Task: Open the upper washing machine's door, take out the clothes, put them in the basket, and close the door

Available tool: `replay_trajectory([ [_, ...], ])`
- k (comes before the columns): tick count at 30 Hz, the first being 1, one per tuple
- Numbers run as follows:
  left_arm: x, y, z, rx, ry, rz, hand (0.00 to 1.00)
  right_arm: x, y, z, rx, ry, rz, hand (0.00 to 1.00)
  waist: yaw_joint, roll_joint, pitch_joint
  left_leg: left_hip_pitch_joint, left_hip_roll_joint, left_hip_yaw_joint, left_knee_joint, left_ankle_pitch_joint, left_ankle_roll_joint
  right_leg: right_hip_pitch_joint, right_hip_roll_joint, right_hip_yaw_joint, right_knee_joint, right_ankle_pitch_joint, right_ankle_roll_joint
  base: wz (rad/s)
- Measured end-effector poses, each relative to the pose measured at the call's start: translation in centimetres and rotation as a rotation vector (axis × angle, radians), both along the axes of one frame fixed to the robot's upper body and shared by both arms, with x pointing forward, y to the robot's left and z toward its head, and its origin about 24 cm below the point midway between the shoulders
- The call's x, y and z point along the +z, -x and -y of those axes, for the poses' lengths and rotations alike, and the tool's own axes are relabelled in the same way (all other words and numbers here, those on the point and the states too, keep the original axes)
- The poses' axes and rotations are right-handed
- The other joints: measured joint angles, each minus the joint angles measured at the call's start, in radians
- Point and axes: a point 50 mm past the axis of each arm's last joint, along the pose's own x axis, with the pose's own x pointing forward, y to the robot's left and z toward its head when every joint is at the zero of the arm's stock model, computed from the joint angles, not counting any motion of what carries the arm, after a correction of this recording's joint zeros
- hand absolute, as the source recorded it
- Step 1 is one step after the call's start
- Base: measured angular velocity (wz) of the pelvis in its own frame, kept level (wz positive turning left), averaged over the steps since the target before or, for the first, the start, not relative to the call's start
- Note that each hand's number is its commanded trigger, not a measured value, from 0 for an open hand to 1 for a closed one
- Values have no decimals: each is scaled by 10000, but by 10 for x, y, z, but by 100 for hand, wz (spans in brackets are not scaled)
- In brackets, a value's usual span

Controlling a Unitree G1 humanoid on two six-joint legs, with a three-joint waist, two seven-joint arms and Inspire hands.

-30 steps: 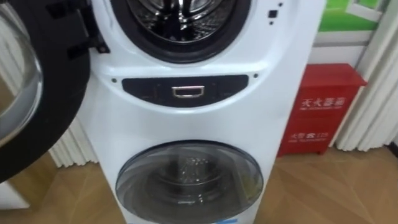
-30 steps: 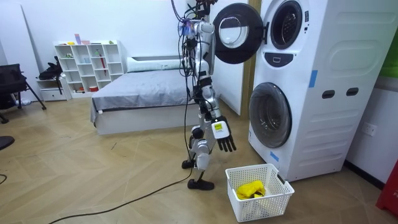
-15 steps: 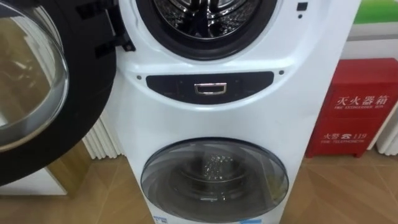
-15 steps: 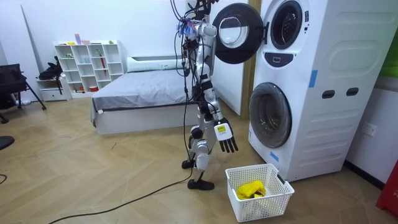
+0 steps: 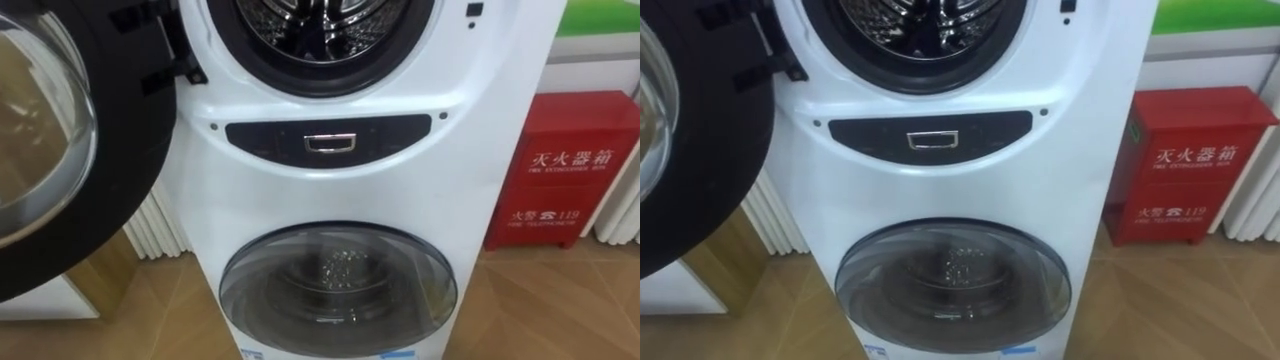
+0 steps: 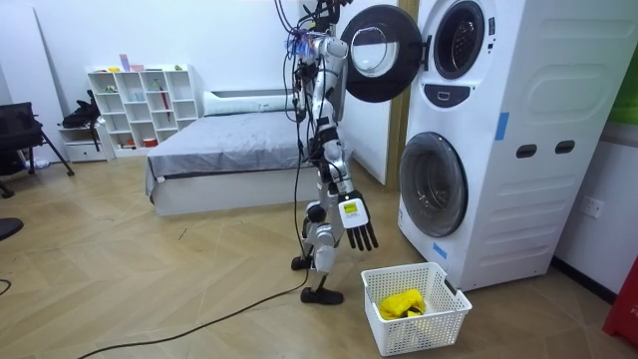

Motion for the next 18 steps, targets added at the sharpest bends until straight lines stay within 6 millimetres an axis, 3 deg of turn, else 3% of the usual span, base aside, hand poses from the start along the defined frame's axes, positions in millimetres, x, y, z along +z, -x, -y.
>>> replay_trajectory([
  [7, 14, -6, -5, -585, -339, -143, 0, 7, 6, 11, -118, 445, -41, 0, 9, -157, -62, 25, 13, 184, -10, 0, 0, -45, 20, 187, -6, 0, 1, -6],
  [18, 24, -5, -9, -369, -1317, -1478, 0, 12, 14, 19, 391, 814, -559, 0, -320, -357, 10, 112, 15, 231, -11, 0, -1, -31, 19, 237, -18, 9, 3, 0],
])
